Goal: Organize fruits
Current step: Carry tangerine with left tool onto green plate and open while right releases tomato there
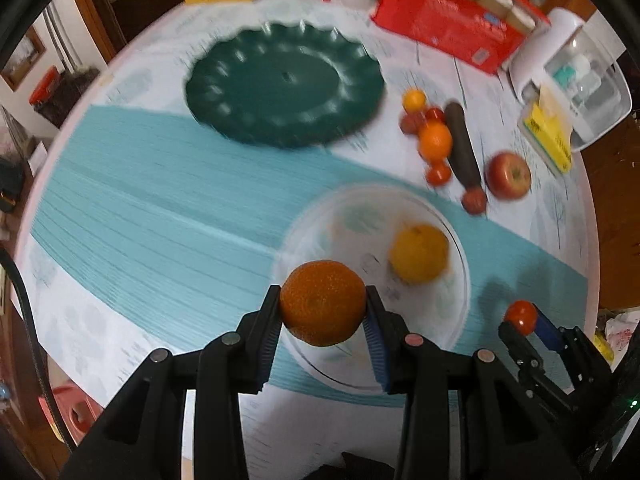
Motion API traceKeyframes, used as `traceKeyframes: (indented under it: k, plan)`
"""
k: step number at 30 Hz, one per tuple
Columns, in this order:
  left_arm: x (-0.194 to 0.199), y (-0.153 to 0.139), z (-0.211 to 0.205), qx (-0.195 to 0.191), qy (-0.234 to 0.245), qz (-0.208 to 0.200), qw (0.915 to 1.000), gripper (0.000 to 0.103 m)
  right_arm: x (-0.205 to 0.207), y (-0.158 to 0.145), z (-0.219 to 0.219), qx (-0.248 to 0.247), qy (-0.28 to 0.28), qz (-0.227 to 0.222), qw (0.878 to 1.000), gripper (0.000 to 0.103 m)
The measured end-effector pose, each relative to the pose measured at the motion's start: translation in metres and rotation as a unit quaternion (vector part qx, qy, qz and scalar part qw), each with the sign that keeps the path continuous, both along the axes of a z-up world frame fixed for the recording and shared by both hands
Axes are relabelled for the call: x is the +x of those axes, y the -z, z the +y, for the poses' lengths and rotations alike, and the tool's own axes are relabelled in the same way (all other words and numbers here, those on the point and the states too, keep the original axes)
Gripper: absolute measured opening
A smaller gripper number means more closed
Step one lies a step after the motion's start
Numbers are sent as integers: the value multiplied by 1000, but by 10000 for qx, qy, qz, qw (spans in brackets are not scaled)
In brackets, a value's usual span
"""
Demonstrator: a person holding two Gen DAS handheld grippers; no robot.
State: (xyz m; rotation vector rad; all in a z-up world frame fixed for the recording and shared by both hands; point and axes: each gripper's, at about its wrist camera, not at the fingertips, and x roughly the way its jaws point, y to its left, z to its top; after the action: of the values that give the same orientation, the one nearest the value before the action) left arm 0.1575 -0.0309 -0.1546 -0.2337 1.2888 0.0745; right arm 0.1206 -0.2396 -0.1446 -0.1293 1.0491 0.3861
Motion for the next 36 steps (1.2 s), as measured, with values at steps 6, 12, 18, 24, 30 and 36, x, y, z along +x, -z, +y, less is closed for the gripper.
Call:
traceKeyframes:
  k: [6,12,18,24,30,36]
  plan:
    - [29,-34,63,119,89,-314,9994,38,21,-26,43,-73,113,-341,9993,35]
    - [60,-57,109,393,392,-684,9961,38,47,-46,87,19,232,-641,9977,35]
    - [101,-62,135,563,741,-896,9916,38,76,-51,131,108,316,-812,9961,35]
    - [138,-50,147,439,970,-904,9902,38,103,-42,173,126,336,-821,9960,35]
    - [161,-24,151,378,1116,-675,9907,38,123,-33,205,147,295,-679,9971,35]
    - [177,2,154,196,1212,-401,9916,38,138,-17,220,159,361,-438,9983,35]
